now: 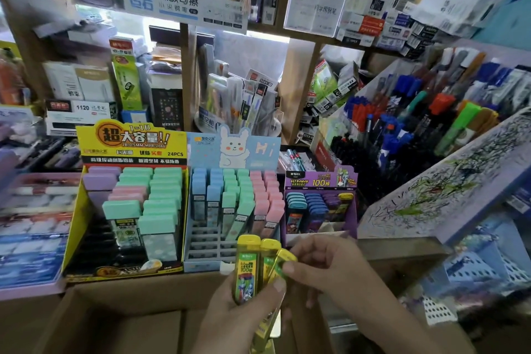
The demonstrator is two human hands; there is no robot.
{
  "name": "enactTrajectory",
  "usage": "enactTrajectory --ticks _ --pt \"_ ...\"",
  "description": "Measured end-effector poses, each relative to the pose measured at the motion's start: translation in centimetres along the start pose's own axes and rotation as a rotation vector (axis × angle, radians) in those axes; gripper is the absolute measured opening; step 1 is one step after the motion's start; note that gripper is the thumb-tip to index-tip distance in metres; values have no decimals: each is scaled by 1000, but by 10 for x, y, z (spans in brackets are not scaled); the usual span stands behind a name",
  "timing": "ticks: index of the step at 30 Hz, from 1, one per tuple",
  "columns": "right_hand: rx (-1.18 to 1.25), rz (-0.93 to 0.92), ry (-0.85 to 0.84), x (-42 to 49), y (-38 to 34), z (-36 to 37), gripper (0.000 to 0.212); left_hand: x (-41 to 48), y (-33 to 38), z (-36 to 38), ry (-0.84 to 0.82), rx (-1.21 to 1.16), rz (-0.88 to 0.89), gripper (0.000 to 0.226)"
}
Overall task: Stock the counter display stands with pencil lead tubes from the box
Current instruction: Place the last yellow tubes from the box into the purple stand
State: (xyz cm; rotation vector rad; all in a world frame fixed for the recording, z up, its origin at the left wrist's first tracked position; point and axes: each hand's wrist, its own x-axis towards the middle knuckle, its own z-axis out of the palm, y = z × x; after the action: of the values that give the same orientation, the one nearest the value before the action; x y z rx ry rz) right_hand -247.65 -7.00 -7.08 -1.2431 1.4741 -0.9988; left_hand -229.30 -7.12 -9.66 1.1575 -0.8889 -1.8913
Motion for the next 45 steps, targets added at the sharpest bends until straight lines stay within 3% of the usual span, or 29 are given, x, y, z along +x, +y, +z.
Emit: enactTrajectory --ticks 4,8,15,19,36,40,45 --pt "193 50 -28 -6 -4 -5 32 2 -2 1 70 -120 -65 34" --pt "195 -17 75 -13 -16 -22 31 7 -6 1 157 -159 -88 73" --pt "-39 -266 387 -13 -31 -81 13 6 -13 -2 23 -231 8 50" --pt "-273 -345 502 0 -26 -104 22 7 -13 -2 27 -219 27 48" --pt "-597 -396 494 46 -7 -108 33 11 -12 -8 48 -213 41 44" --pt "-741 -388 486 52 -4 -106 25 11 -12 -6 42 -204 37 36" --pt "-1018 -413 470 59 -2 -103 10 11 -11 -7 44 -210 36 47"
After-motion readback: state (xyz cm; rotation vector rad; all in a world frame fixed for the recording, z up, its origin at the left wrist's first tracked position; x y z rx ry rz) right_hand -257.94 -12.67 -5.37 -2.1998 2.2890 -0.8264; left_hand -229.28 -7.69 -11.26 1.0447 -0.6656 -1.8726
